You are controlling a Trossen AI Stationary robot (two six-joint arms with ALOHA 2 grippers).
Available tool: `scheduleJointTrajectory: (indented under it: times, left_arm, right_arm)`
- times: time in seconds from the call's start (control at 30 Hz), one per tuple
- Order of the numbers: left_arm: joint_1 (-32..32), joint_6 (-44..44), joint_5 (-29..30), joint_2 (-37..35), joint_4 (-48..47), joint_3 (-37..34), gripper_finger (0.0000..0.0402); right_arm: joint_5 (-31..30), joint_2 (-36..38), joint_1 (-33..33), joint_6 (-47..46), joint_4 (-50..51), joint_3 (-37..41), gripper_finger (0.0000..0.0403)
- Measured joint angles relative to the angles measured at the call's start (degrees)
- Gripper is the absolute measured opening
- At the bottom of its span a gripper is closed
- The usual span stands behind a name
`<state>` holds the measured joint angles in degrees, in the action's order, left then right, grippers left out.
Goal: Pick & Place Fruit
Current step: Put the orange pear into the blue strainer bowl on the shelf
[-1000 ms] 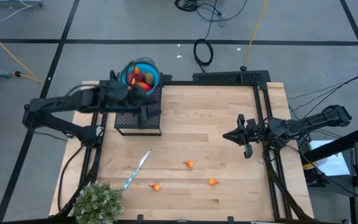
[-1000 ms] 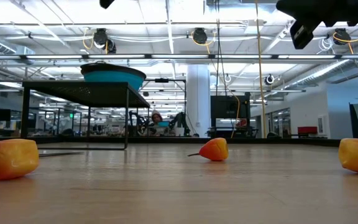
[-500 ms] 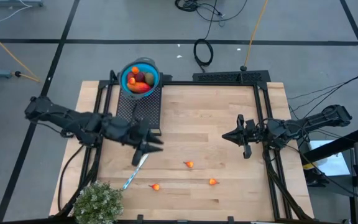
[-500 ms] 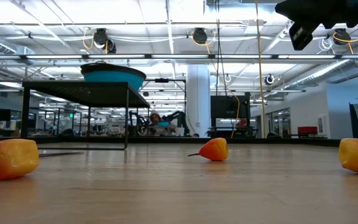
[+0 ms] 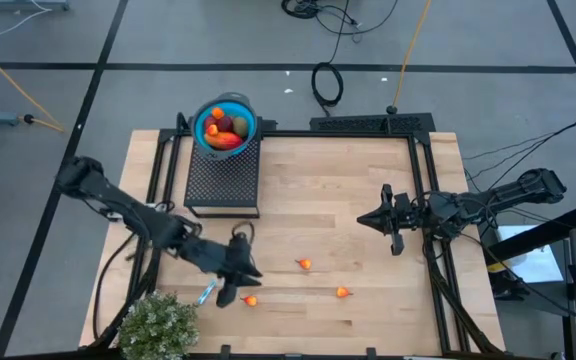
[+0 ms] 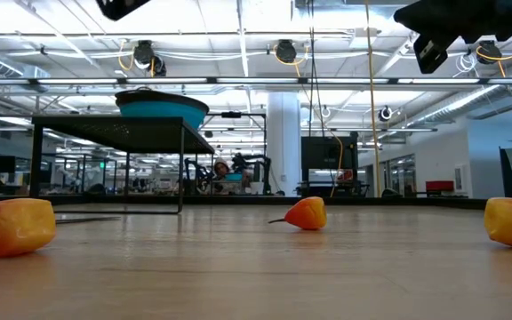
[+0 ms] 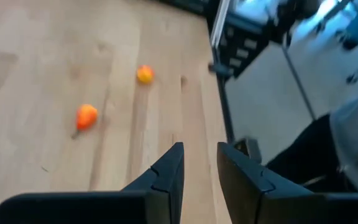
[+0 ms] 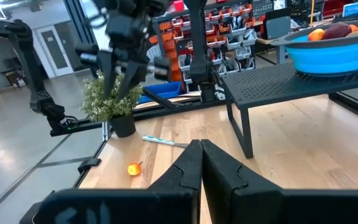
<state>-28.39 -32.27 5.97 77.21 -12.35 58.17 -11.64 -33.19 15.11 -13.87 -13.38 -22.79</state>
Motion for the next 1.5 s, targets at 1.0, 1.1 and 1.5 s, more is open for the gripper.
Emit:
scheduleJointTrajectory:
  times: [1.0,1.1,1.5]
  left_arm:
    - [-4.5,-7.6,-13.6,21.2,-10.6,0.0,0.0108]
    - [-4.5,-8.9,-12.9,21.2,-10.6,0.0,0.0141]
    - [-4.7,-3.8,-8.1,21.2,-10.5,0.0,0.0245]
  right_arm:
    - [0.0,0.0,0.0,0.0,0.4,0.0,0.0]
    - [0.0,0.0,0.0,0.0,0.4,0.0,0.0]
    - [0.0,0.0,0.0,0.0,0.4,0.0,0.0]
